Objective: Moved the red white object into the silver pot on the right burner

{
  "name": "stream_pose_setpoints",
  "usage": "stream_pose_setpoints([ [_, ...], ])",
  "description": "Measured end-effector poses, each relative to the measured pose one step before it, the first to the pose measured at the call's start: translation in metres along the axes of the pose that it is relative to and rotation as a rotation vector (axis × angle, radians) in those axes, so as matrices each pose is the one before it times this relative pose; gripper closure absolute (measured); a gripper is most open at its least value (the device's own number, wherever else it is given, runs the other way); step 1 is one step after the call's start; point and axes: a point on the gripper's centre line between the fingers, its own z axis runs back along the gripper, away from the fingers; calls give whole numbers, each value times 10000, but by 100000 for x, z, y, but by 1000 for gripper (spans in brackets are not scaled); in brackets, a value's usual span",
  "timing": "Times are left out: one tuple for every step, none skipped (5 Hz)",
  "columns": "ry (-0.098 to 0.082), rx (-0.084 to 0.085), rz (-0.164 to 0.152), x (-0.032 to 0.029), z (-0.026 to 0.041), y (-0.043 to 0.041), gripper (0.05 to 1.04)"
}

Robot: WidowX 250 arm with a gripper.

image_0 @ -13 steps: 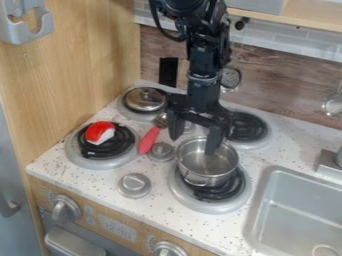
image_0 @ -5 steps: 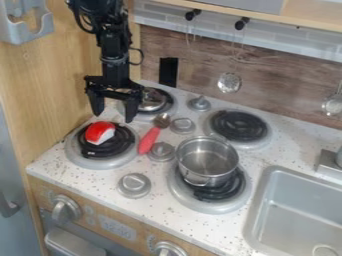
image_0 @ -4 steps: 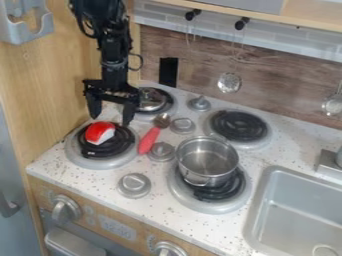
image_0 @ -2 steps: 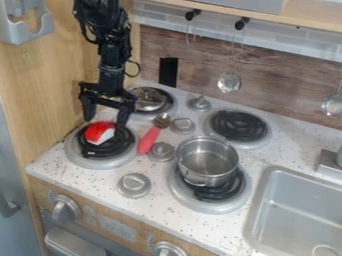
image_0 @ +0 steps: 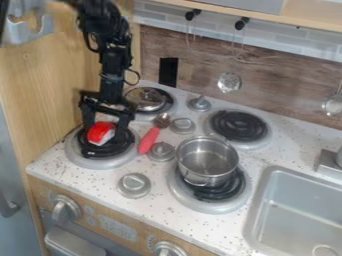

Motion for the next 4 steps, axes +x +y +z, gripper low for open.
stream_pose_setpoints([
  [173,-127,341,-124,-527,869,134],
  [11,-14,-32,-47,-153,-177,435],
  [-217,108,-203,-519,539,-782,528],
  [-909,-208,-393,-157,3764,-1951,529],
])
